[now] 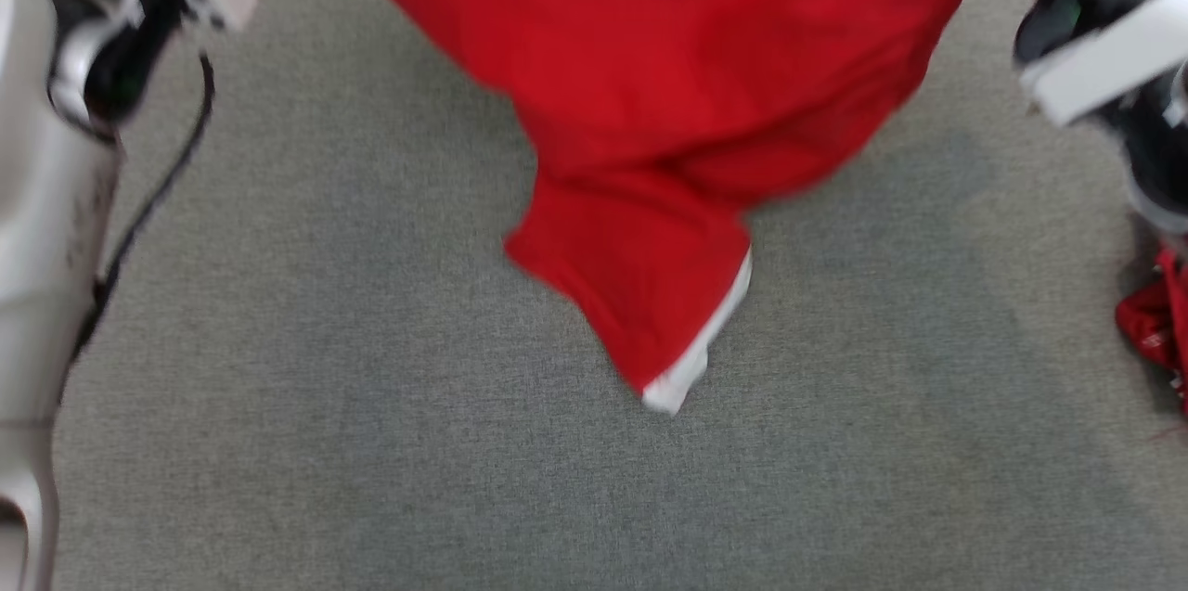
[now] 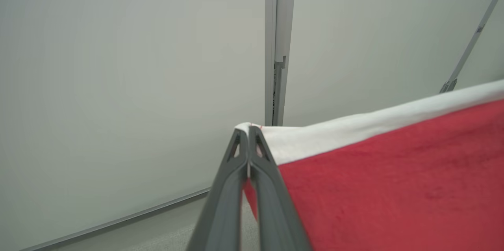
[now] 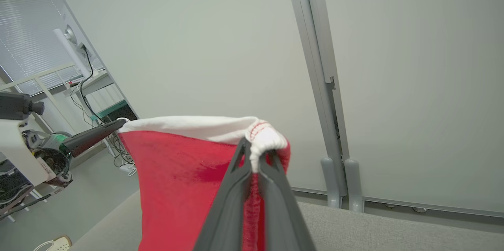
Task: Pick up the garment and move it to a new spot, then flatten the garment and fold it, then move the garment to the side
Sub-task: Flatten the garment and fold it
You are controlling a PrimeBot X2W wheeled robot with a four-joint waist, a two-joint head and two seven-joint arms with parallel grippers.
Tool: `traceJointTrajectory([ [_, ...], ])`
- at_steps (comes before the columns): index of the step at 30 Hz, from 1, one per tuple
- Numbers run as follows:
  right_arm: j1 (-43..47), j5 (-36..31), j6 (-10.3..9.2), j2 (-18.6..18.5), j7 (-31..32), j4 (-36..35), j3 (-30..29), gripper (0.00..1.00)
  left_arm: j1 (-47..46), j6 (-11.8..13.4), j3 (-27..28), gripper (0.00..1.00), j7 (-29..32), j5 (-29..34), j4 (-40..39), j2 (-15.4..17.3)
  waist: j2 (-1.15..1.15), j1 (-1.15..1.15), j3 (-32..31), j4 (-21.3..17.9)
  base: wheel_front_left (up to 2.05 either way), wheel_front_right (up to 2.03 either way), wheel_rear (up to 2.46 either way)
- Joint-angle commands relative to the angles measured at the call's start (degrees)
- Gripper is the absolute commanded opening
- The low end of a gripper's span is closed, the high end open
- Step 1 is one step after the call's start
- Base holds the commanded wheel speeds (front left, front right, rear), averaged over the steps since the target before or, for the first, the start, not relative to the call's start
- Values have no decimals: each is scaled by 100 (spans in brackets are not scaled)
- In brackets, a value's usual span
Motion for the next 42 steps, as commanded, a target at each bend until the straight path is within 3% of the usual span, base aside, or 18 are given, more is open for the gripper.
traceJointTrajectory([
  [1,-328,87,1,-55,-18,110,16,0,-368,-20,-34,0,-110,75,151,-29,0,0,443,37,0,0,0],
  [11,-2494,355,1,-153,-399,902,414,0,-2759,-30,-165,0,-1403,494,1414,-163,0,0,949,151,0,0,0],
  [15,-2928,460,1,-112,-536,1116,669,0,-3223,-32,-328,0,-1568,393,1776,-244,0,0,959,172,0,0,0],
  [20,-2963,572,1,-129,-510,1183,1123,0,-3097,-33,-639,0,-1589,116,1990,-275,0,0,890,246,0,0,0],
  [25,-2562,714,1,-208,-550,1260,1818,0,-2475,-33,-1205,0,-1484,-381,2039,-261,0,0,703,330,0,0,0],
  [30,-1891,943,1,-304,-669,1149,2565,0,-1460,-34,-1853,0,-1315,-983,1757,6,0,0,327,341,0,0,0],
  [37,-832,1210,1,-386,-962,795,3440,0,334,-34,-2645,0,-593,-1944,1030,616,0,0,-504,268,0,0,0],
  [42,65,1051,1,-613,-1122,370,3663,0,1546,-34,-2837,0,-124,-2606,245,1209,0,0,-1088,254,0,0,0],
])
